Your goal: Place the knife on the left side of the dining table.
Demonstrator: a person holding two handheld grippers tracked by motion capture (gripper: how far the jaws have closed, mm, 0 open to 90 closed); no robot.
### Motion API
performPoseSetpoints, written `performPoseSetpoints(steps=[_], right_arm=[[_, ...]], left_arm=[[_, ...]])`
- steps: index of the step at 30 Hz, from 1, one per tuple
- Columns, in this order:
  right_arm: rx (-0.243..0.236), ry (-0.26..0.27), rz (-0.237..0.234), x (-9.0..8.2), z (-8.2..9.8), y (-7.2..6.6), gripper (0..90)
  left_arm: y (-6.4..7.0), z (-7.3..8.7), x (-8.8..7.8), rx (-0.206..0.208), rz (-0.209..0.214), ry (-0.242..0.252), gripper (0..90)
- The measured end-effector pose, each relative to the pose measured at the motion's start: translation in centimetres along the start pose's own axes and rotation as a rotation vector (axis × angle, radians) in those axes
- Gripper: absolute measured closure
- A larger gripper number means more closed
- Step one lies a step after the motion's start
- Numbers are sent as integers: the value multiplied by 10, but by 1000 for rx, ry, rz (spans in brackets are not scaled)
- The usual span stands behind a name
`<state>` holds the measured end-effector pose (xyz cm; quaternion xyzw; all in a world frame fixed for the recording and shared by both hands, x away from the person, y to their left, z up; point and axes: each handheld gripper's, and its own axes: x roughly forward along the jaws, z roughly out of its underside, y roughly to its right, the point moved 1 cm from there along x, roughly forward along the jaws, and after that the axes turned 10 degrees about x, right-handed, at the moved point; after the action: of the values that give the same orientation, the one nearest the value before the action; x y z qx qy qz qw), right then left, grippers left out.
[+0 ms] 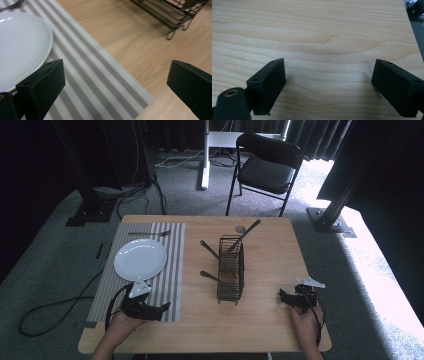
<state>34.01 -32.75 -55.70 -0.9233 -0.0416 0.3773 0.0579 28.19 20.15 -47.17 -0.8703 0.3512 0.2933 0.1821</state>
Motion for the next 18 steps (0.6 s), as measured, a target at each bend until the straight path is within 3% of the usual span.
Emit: performPoseSetpoints(steps=[9,18], right_arm=[[-1,-1,0,0,0,0,115],[-2,1,0,0,0,0,115]], left_arm=[[14,-29,0,78,42,28,19],[22,-53,2,116,79,64,19]])
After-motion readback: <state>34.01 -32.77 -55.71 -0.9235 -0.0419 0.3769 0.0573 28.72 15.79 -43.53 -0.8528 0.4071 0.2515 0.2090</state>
